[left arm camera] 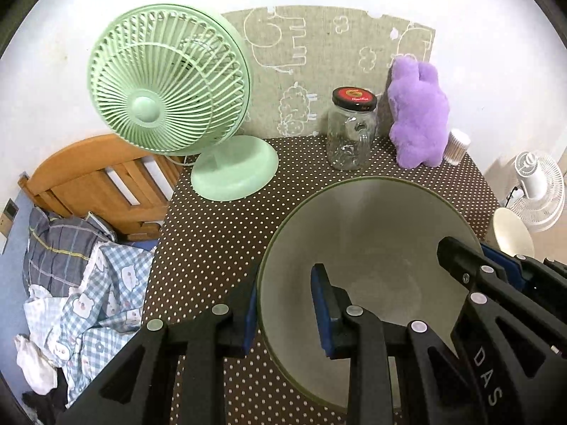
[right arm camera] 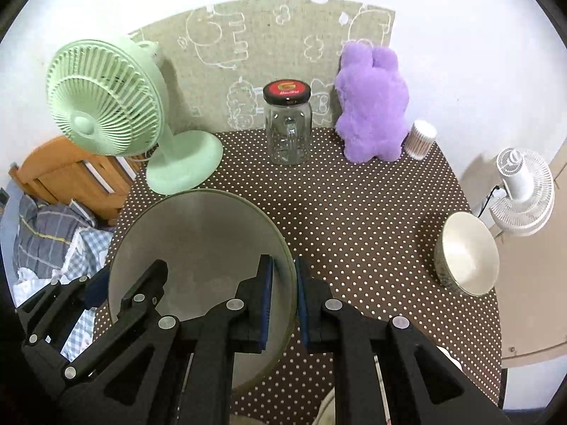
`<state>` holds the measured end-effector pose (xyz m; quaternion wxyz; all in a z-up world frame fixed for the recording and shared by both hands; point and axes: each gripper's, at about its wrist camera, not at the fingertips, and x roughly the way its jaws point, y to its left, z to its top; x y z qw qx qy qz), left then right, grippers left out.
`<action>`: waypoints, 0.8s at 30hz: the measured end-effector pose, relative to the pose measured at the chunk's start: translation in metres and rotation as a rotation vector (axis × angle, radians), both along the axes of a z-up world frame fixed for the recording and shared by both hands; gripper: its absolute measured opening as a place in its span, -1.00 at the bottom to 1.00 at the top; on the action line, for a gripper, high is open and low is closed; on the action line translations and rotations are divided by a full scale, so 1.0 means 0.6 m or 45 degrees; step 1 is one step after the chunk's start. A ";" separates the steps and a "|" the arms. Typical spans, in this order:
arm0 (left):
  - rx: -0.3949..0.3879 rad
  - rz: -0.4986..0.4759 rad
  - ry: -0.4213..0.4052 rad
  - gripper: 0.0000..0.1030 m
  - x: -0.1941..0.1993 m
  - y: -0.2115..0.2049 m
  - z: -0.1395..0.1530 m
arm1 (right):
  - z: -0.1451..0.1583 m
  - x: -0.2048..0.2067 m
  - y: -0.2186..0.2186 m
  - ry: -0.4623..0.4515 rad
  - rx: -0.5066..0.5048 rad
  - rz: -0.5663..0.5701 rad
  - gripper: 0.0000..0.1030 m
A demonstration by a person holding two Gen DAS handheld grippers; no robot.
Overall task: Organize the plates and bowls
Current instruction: 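Lift the grey bowl off the table with both grippers, then carry the grey bowl toward the plate stack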
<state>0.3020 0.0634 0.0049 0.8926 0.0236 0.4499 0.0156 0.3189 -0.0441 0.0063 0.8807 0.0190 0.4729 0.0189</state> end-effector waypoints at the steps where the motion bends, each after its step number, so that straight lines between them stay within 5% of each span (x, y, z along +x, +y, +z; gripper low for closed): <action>1: -0.003 0.002 -0.002 -0.49 -0.005 -0.001 0.003 | 0.007 -0.008 0.000 -0.005 -0.003 -0.001 -0.69; 10: -0.028 -0.010 -0.028 -0.49 -0.073 -0.004 0.019 | 0.036 -0.077 -0.003 -0.046 -0.006 -0.028 -0.69; 24: -0.031 -0.057 0.006 -0.49 -0.173 -0.001 -0.014 | 0.016 -0.189 0.000 -0.025 -0.016 -0.068 -0.69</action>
